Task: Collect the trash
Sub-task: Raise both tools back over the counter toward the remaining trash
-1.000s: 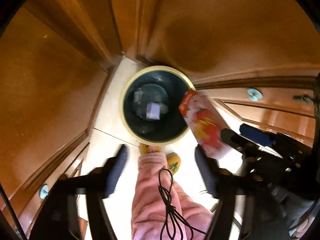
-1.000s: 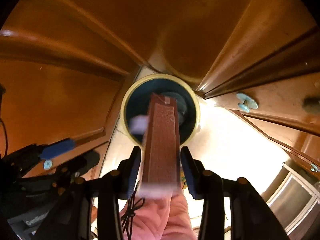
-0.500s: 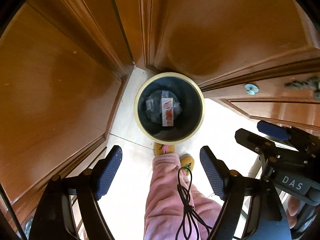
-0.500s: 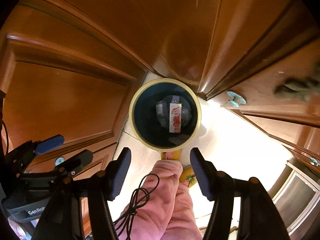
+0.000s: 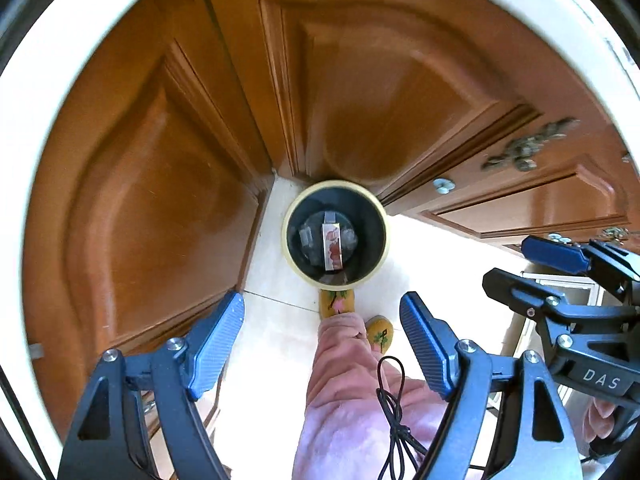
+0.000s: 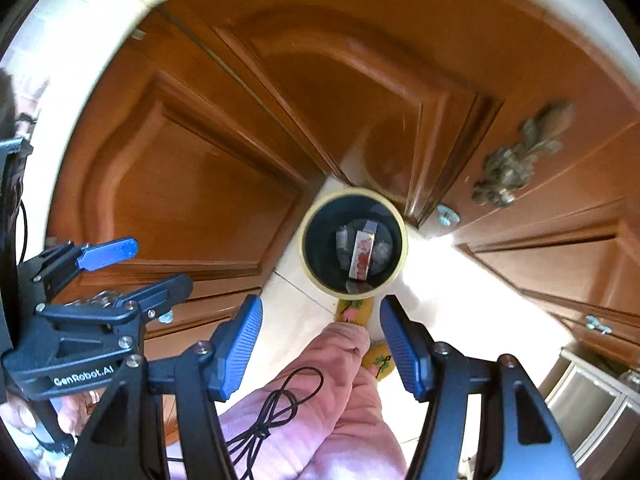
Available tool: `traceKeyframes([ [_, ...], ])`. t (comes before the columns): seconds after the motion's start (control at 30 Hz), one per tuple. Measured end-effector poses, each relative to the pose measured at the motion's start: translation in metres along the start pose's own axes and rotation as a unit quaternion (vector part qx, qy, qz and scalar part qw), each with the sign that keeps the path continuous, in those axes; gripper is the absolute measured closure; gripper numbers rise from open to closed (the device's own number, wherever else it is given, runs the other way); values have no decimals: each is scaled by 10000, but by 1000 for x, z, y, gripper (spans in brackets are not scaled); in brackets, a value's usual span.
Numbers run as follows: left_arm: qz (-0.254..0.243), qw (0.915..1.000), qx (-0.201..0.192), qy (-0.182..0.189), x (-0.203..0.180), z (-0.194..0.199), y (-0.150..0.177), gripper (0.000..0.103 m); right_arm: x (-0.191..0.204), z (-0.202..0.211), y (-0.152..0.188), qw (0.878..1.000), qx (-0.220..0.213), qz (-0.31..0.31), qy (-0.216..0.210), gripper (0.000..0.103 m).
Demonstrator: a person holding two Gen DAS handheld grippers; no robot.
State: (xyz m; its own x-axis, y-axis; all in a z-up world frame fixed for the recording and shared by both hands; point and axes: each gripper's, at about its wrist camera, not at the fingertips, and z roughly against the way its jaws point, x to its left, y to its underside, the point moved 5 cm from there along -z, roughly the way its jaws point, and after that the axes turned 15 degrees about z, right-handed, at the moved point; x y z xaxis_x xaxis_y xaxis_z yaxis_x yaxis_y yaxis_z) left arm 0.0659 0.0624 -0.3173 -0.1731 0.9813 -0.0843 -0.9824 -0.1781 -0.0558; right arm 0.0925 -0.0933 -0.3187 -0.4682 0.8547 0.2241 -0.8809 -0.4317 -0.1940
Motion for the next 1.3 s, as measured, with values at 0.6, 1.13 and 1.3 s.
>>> traceKeyframes([
  [0.6, -621, 9788, -1860, 588, -55, 201, -56, 18, 5, 207, -37, 9716, -2108, 533, 932, 42],
  [1.13, -1253, 9474, -2754, 1048, -128, 284, -117, 12, -45, 289, -74, 9493, -2742, 23, 1540, 42],
  [1.3, -1223, 9492, -2701, 1055, -133, 282, -142, 11, -65, 298, -92, 9482, -2767, -127, 1554, 42],
])
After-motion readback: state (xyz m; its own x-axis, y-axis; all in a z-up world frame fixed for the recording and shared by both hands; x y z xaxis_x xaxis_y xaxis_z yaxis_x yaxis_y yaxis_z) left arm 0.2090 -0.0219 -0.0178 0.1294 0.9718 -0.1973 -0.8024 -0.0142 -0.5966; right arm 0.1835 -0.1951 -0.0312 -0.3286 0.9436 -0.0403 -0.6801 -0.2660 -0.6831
